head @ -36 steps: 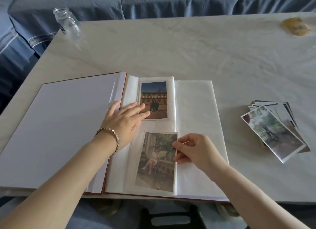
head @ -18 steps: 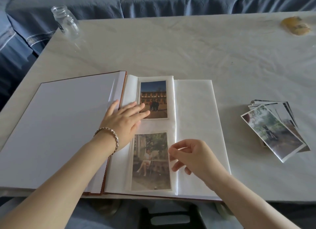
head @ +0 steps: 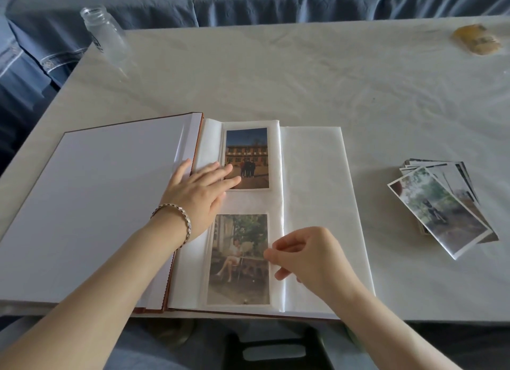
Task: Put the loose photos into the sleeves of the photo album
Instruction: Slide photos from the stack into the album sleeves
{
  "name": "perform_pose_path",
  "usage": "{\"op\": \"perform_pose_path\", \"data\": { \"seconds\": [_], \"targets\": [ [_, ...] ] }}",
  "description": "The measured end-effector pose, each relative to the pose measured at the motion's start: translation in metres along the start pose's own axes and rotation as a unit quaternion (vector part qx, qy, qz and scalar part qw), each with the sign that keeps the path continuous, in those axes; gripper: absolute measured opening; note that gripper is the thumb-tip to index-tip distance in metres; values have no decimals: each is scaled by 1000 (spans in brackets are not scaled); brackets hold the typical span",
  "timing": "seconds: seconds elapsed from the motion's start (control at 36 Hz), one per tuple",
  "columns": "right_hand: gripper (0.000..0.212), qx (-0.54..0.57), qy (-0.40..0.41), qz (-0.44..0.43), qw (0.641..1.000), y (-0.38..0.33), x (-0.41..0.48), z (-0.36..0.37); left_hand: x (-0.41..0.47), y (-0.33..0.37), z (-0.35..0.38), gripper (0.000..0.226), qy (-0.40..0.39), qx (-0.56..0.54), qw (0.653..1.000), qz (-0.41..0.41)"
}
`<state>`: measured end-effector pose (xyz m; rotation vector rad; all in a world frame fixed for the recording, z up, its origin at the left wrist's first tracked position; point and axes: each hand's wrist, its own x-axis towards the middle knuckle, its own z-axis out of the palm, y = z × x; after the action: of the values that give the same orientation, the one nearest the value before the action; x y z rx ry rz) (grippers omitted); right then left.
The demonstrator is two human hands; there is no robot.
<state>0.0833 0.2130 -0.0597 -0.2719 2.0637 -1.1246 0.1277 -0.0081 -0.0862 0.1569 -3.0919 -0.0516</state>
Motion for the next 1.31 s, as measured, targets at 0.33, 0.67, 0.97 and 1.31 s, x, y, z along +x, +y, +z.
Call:
{"op": "perform_pose_path", "data": {
  "seconds": [0.33, 0.67, 0.97, 1.31],
  "targets": [
    [6, 73, -48, 34, 996, -5, -2, 0, 0, 1, -1, 46, -6, -7, 1000, -13],
    [3, -123, 175, -93, 972, 14, 8, -64, 0, 3, -4, 49, -22, -11, 1000, -19],
    [41, -448, 216, 22, 867, 44, 15, -155, 12, 43, -13, 39, -41, 1, 991, -129],
    [30, -363, 446, -290, 765, 42, 6, -141, 27, 114, -40, 26, -37, -334, 931, -142]
  ]
}}
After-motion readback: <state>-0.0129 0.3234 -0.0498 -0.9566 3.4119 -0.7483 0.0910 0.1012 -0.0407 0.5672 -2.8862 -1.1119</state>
